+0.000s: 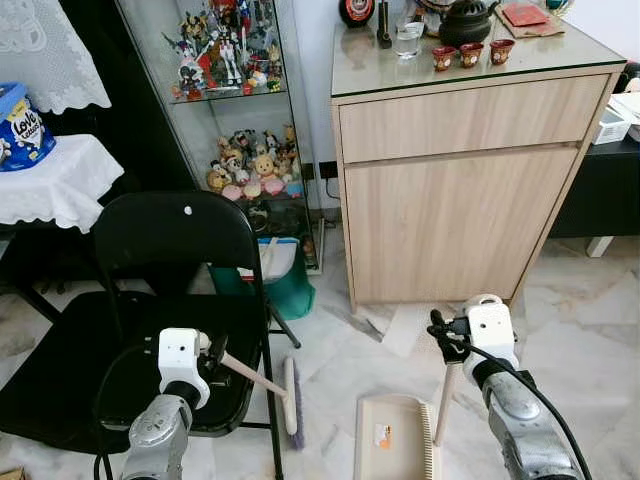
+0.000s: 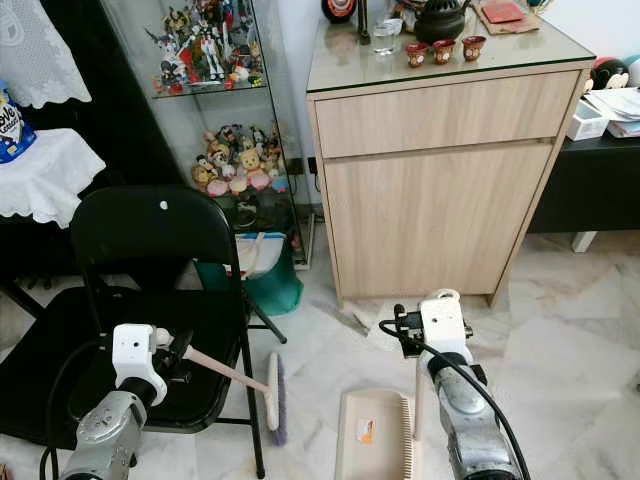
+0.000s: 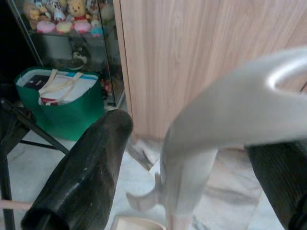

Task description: Sweep floor

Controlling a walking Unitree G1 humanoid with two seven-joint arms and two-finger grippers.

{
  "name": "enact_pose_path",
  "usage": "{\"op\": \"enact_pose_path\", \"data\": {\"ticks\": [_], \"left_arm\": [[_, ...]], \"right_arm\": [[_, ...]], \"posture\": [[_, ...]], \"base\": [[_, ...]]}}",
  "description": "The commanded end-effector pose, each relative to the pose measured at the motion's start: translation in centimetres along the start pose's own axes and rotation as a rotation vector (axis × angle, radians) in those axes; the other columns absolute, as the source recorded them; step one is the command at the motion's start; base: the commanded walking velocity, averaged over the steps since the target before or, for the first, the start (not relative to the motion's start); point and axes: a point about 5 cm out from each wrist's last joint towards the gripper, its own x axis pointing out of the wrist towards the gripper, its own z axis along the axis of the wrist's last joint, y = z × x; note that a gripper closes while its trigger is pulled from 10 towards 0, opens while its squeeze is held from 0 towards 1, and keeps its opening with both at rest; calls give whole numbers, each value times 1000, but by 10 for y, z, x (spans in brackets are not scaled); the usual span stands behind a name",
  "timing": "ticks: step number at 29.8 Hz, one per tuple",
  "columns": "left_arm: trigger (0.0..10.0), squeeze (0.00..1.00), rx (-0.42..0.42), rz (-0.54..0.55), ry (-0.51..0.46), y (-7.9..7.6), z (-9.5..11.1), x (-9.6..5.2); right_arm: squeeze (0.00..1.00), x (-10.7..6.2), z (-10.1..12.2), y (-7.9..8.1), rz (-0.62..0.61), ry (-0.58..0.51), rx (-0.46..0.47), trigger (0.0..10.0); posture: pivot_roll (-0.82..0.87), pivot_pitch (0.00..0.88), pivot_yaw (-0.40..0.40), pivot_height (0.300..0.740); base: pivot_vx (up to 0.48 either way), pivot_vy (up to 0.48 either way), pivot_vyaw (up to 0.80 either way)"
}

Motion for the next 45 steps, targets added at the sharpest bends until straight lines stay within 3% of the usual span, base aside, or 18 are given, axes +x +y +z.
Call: {"op": "enact_pose_path", "data": {"ticks": [1, 2, 3, 4, 6, 7, 45], "left_arm": [[10000, 0, 34, 38, 7, 12, 3, -1], [10000, 0, 34, 38, 7, 12, 2, -1], [10000, 0, 34, 38, 7, 12, 2, -1], [10000, 0, 34, 38, 8, 12, 3, -1], [10000, 0, 35, 37, 8, 12, 3, -1], [10000, 0, 35, 37, 8, 12, 3, -1], [10000, 0, 34, 18, 16, 11, 1, -2]], "right_arm": [[0, 2, 0, 4, 22, -2, -12, 8039], [0, 3, -1, 4, 22, -1, -15, 8039], [0, 3, -2, 4, 22, 7, -21, 4353], [0, 3, -4, 4, 19, 23, -34, 3412], [0, 4, -5, 3, 15, 29, -45, 314], [0, 4, -5, 3, 17, 26, -42, 0], [0, 5, -2, 12, 32, -15, -25, 0]], "posture": [[-232, 0, 171, 740], [-232, 0, 171, 740], [-232, 0, 171, 740], [-233, 0, 173, 740], [-230, 0, 173, 740], [-230, 0, 173, 740], [-225, 0, 180, 740]], "base": [[0, 0, 0], [0, 0, 0], [0, 0, 0], [0, 0, 0], [0, 0, 0], [0, 0, 0], [0, 0, 0]]}}
